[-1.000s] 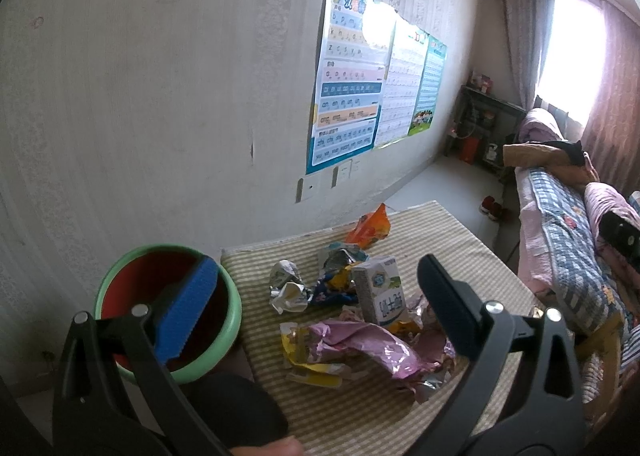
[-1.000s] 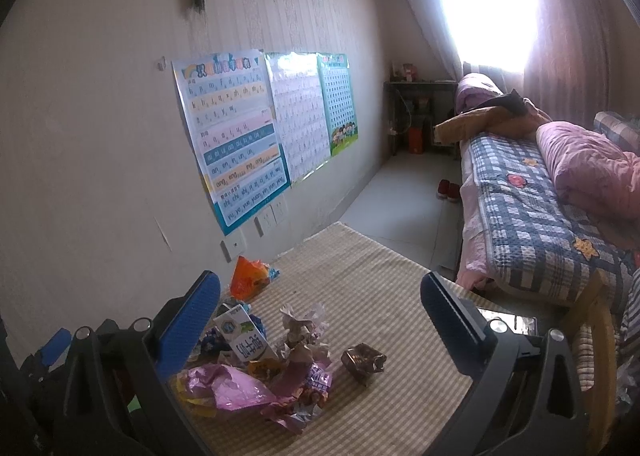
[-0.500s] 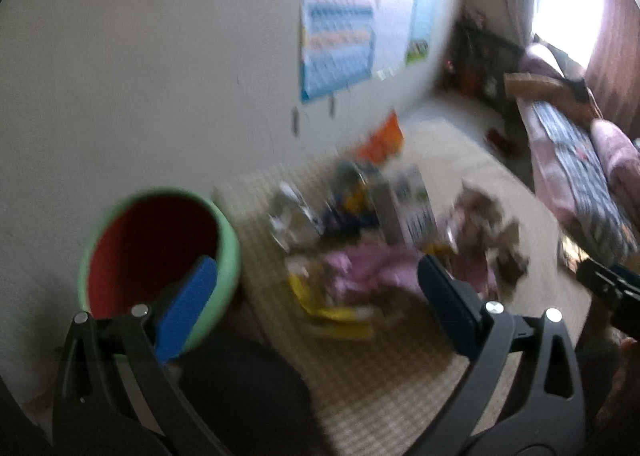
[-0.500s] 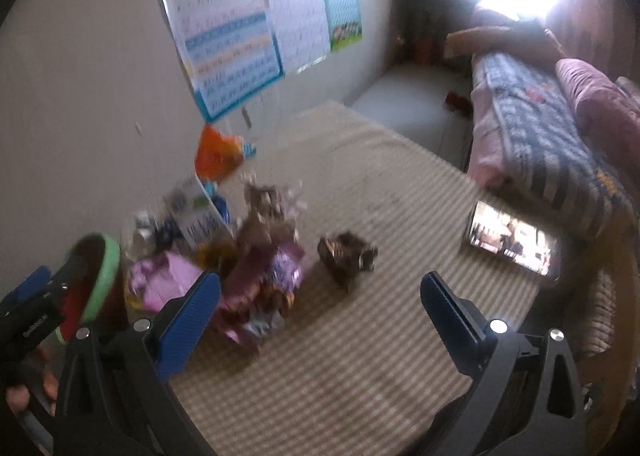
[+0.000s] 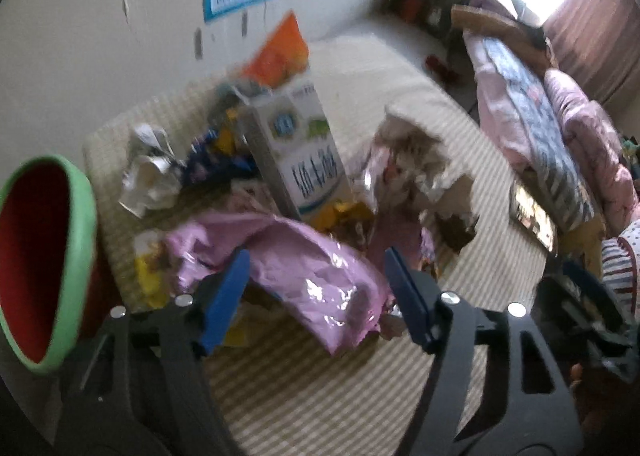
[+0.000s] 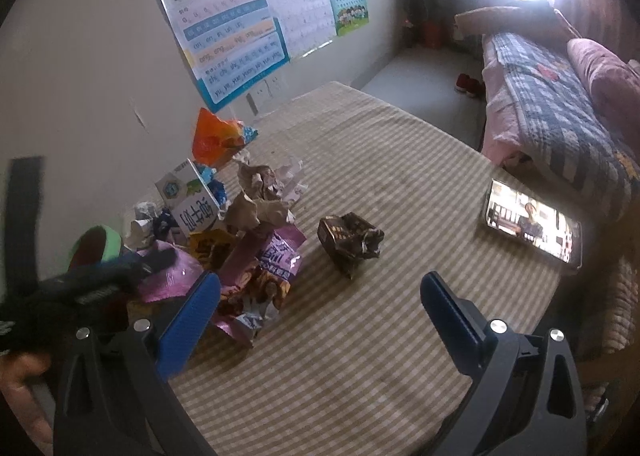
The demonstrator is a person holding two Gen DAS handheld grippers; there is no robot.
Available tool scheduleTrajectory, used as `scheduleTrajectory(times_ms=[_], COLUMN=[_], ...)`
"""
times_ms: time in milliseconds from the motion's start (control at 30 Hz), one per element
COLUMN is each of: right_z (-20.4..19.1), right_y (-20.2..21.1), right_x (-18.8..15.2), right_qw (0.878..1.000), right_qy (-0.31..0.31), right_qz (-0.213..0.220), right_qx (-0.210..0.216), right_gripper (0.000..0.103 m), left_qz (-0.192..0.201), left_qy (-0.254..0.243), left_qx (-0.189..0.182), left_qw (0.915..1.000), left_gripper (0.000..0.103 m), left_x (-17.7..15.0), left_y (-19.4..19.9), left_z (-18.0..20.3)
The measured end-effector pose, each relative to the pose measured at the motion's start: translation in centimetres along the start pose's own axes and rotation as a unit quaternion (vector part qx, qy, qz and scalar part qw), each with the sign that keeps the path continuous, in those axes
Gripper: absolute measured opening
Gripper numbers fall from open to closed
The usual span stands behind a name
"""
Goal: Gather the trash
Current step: 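Grasp the pink plastic bag with the left gripper while the right gripper grasps crumpled paper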
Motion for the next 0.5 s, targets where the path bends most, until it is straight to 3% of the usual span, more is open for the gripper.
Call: scheduleTrajectory(times_ms=[200, 333, 500], right_z=[-0.2, 0.1, 1.3], right_y=[-0.7, -1.8, -3.9], right_x=[0.4, 0.2, 0.8], right_qw=[1.0, 0.998, 0.998], right_qy=[0.0, -0.023, -0.029], right_qz=[-0.004, -0.023, -0.045], right_qx=[0.026, 0.051, 0.042], right_gripper=[0.086, 0.079, 0.078], left_qz=[-0.015, 0.006, 0.035], left_qy=[0.0, -0.016, -0.037], left_qx=[0.012, 0.011, 0.016], left_qw=[0.9998, 0.9998, 0.9986], left_gripper=[0.041, 0.021, 0.019], left_x=[-1.1, -0.8, -0.7], left_y=[-1.4, -0.5, 1.5], left_z=[-0.6, -0.5, -0.1])
Point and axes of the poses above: each gripper's, at about its wrist camera, not at the fingertips, and y roughly against the way its jaws point, z to its right, x to its top, the point moved 10 cm from there along -y, roughly the way its jaws point, and after that the axes turned 4 degrees about z, right-handed, at the moved point
